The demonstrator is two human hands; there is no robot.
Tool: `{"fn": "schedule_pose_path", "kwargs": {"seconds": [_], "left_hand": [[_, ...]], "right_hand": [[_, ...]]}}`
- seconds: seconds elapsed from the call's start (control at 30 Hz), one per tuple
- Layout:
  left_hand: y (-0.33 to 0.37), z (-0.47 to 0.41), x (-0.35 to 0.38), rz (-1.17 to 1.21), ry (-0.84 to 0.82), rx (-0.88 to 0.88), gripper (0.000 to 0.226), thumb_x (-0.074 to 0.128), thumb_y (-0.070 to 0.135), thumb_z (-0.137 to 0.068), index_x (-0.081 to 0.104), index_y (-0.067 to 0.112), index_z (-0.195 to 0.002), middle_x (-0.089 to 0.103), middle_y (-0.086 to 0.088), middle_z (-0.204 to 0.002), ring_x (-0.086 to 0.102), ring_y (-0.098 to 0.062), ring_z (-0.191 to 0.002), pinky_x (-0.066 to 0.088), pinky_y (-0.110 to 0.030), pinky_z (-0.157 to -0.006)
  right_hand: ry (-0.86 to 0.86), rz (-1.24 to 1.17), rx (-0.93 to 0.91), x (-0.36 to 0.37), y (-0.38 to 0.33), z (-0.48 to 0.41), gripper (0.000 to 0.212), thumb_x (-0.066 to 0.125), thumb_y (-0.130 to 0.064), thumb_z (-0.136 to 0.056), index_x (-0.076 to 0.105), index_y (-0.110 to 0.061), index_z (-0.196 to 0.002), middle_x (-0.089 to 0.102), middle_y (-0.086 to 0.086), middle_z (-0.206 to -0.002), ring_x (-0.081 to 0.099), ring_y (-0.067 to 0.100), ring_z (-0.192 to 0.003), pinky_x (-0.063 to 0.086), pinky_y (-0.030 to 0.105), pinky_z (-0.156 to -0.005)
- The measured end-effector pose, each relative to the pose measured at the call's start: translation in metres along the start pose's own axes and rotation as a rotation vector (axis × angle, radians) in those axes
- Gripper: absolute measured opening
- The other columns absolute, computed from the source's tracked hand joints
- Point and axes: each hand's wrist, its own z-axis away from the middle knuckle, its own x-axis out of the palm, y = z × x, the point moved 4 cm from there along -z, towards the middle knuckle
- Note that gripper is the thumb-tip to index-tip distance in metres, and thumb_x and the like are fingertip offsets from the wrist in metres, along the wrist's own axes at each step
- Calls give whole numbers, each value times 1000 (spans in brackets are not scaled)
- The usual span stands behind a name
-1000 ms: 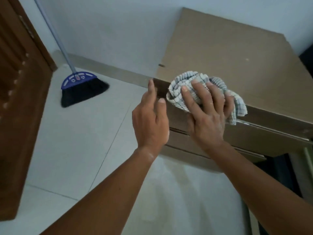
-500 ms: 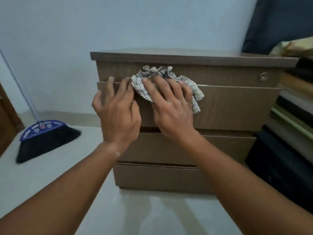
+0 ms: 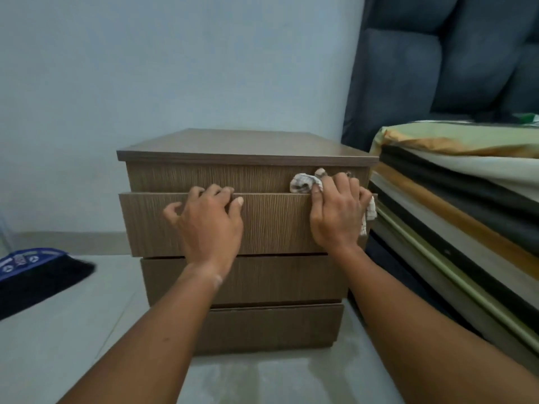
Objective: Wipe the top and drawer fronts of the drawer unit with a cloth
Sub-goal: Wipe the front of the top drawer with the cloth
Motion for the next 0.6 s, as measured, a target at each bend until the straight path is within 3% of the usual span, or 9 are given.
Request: {"fn": "schedule_pose_path", "kwargs": {"seconds": [0.17, 0.3, 0.37, 0.43, 0.5, 0.53, 0.6], "left_hand": [[4, 2, -8, -7, 13, -42, 33, 54, 53, -95, 73, 31, -109, 70, 15, -95, 57, -12, -99, 29, -43, -97], [3, 2, -11, -4, 13, -26, 27, 56, 47, -96, 74, 31, -108, 71, 14, -96, 58, -13, -99, 29, -44, -98], [2, 2, -11, 6, 14, -16, 24, 57, 45, -96, 74, 30, -107, 71, 13, -96, 58, -13, -99, 30, -44, -99], [1, 3, -8, 29, 24, -15, 23, 58, 42, -96, 74, 30, -107, 71, 13, -97, 57, -14, -101, 31, -45, -100], [-1, 3, -6, 56, 44, -15, 22, 59, 40, -96, 74, 29, -107, 71, 12, -96, 57, -14, -102, 30, -45, -99], [-2, 3, -6, 71, 53, -14, 21, 60, 40, -95, 74, 29, -106, 71, 12, -96, 57, -15, -102, 29, -44, -98], [-4, 1, -6, 97, 64, -12, 20, 61, 39, -95, 75, 29, -105, 71, 12, -95, 56, -15, -104, 25, -41, -95]], "right_hand": [[118, -132, 359, -15, 37, 11, 28, 35, -34, -101, 56, -18, -92, 54, 3, -106, 46, 24, -106, 31, 43, -97], [276, -491, 819, -16, 56, 20, 35, 30, -35, -107, 58, -13, -106, 54, 3, -108, 51, 17, -94, 43, 35, -82], [313, -576, 1005, -11, 61, 33, 36, 30, -41, -105, 58, -19, -100, 62, 4, -103, 59, 21, -91, 51, 43, -84], [338, -582, 969, -11, 53, 42, 36, 30, -44, -105, 57, -21, -99, 64, 6, -99, 63, 26, -92, 52, 47, -83], [358, -570, 873, -7, 40, 47, 38, 29, -41, -106, 58, -20, -121, 63, 6, -117, 60, 25, -110, 47, 40, -89], [360, -552, 827, -4, 32, 46, 42, 29, -40, -107, 50, -22, -138, 57, 6, -136, 53, 22, -127, 43, 40, -101], [304, -448, 736, 4, 17, 44, 52, 28, -36, -107, 24, -25, -158, 23, 2, -165, 19, 19, -152, 19, 45, -123]]}}
